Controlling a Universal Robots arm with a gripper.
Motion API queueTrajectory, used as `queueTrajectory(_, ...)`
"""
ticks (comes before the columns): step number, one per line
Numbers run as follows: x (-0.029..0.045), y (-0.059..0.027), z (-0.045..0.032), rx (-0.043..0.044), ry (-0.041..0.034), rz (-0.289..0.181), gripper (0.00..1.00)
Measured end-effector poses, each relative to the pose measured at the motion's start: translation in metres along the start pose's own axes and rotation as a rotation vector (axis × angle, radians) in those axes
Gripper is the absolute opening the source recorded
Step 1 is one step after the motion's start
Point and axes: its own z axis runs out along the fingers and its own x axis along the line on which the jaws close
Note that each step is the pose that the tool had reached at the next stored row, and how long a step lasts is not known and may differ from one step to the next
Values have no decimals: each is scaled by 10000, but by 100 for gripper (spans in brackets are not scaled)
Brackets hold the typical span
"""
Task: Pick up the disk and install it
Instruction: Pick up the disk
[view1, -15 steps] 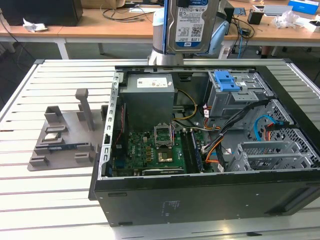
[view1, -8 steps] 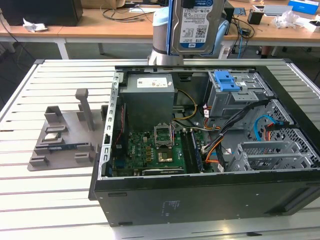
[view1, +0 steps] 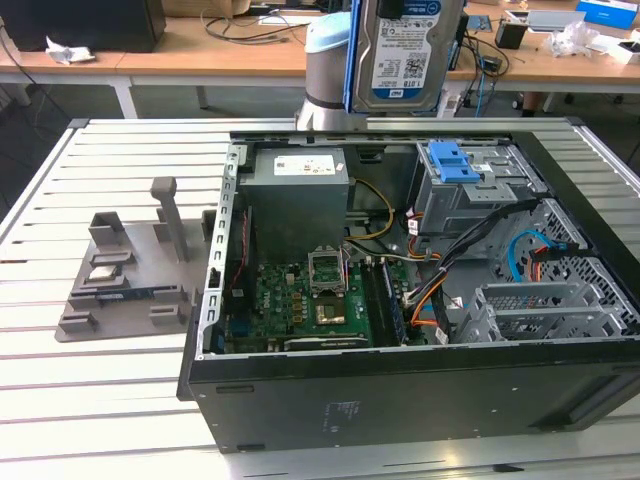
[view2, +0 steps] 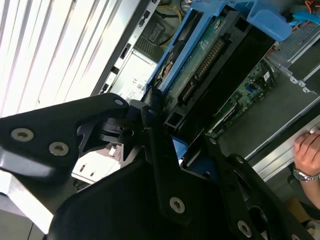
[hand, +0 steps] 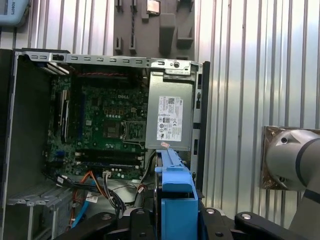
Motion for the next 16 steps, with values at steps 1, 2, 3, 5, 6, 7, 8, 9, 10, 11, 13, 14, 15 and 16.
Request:
queueTrajectory(1,7,-15,-1,0,0,-1,36)
queueTrajectory(2,17,-36,-2,-1,0,0,36)
queueTrajectory(3,25,-50,-2,-1,1,1,36)
queueTrajectory(5,40,-77,-3,-2,0,0,36)
queueTrajectory(6,49,-94,-4,-2,0,-1,36)
queueTrajectory(7,58,-112,-5,-2,1,-1,36)
queueTrajectory(8,63,-122,-5,-2,0,0,36)
queueTrajectory(9,68,-132,-5,-3,0,0,36)
queueTrajectory(10,74,-143,-6,-2,0,1,36)
queueTrajectory(11,79,-152,-6,-3,1,0,36)
queueTrajectory(13,107,-198,-8,-4,0,-1,36)
queueTrajectory(14,112,-207,-8,-4,0,0,36)
queueTrajectory(15,118,-217,-9,-4,0,1,36)
queueTrajectory(16,125,-229,-9,-4,0,0,36)
